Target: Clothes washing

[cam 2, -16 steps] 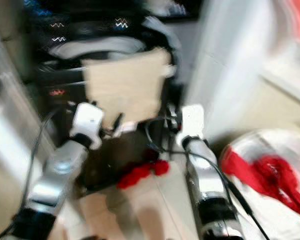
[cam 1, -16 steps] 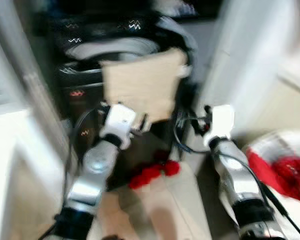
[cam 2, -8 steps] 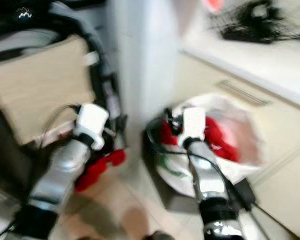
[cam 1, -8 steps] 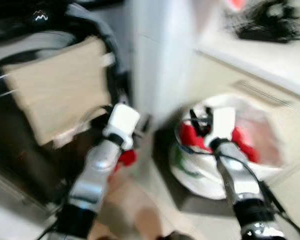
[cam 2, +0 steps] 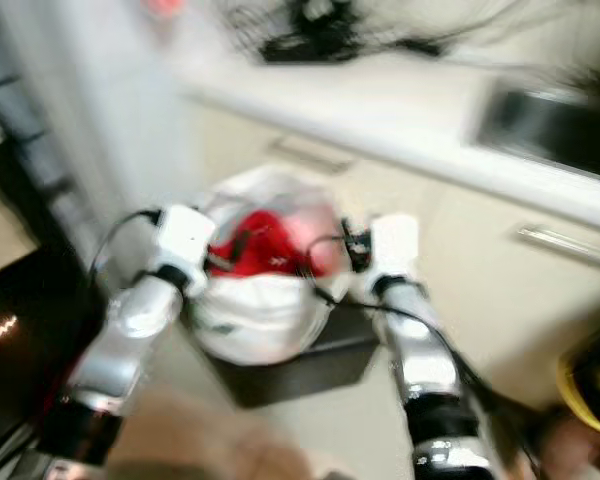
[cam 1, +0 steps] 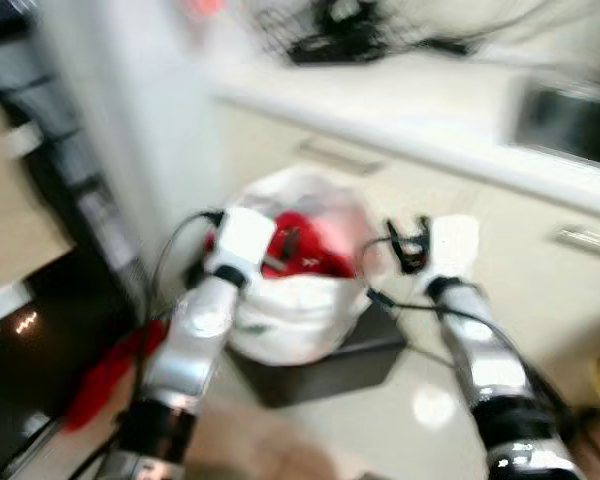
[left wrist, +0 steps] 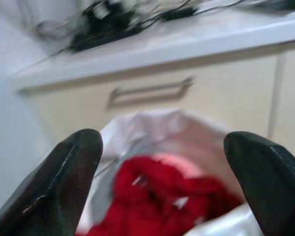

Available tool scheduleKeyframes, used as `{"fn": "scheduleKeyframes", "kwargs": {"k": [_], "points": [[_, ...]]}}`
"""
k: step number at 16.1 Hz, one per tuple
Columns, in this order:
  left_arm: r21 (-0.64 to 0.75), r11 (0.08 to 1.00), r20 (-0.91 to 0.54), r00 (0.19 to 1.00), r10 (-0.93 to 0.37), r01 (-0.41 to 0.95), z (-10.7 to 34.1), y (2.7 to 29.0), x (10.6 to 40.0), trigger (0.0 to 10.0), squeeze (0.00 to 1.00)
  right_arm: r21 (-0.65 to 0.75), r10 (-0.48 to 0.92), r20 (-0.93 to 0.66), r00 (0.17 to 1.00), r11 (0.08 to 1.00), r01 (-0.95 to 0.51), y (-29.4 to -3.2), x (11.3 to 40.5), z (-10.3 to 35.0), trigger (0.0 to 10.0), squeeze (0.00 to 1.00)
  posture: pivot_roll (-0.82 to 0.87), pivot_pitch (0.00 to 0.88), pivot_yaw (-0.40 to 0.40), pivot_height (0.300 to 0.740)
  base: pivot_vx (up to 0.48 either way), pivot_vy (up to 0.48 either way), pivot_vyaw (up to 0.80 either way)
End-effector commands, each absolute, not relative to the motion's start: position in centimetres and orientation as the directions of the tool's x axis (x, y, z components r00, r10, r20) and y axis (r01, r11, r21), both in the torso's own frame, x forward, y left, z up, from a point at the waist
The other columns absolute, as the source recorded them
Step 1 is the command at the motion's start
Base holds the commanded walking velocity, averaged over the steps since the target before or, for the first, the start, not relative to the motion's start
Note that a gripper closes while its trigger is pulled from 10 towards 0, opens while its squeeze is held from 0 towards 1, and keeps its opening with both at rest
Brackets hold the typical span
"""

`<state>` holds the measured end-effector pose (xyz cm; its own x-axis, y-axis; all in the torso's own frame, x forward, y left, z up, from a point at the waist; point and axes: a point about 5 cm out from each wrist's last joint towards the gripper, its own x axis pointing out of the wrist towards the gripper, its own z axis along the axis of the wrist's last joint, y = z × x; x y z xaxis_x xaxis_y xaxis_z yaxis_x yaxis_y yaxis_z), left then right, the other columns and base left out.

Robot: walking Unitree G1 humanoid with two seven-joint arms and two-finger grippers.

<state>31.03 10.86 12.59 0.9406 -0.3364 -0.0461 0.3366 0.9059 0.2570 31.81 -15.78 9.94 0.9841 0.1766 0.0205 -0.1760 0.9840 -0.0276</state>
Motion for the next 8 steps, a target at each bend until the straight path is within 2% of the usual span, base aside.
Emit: {"fn": "scheduleKeyframes", "kwargs": {"k": [1, 2, 4, 6, 8], "points": [[0.298, 0.914, -0.056, 0.961, -0.269, 0.273, 12.92, 12.27, 31.82, 10.0, 0.0, -0.022, 0.214, 0.034, 0.976, 0.977, -0.213, -14.61, 31.84, 10.17, 10.0, 0.0, -0.05, 0.0, -0.006, 0.74, 0.0, 0.0, 0.0], [0.355, 0.905, -0.086, 0.972, -0.218, 0.234, 12.68, 12.79, 32.46, 10.0, 0.0, -0.014, 0.221, 0.035, 0.975, 0.975, -0.221, -14.55, 31.72, 10.14, 10.0, 0.0, -0.05, 0.0, -0.006, 0.74, 0.0, 0.0, 0.0], [0.309, 0.926, -0.085, 0.976, -0.201, 0.218, 12.81, 12.92, 32.73, 10.0, 0.0, -0.016, 0.228, 0.028, 0.973, 0.974, -0.228, -14.52, 31.56, 10.02, 10.0, 0.0, -0.06, 0.0, 0.001, 0.74, 0.0, 0.0, 0.0], [0.234, 0.955, -0.057, 0.984, -0.171, 0.18, 13.2, 13.09, 32.65, 10.0, 0.0, -0.013, 0.242, 0.025, 0.97, 0.97, -0.242, -14.48, 31.49, 10.01, 10.0, 0.0, -0.07, 0.0, 0.005, 0.74, 0.354, 0.0, 0.0], [0.207, 0.966, -0.047, 0.988, -0.148, 0.154, 13.23, 13.03, 32.6, 10.0, 0.0, -0.015, 0.272, 0.028, 0.962, 0.962, -0.271, -14.31, 31.61, 10.25, 10.0, 0.0, -0.07, 0.0, 0.004, 0.74, 0.382, 0.292, 0.0]]}}
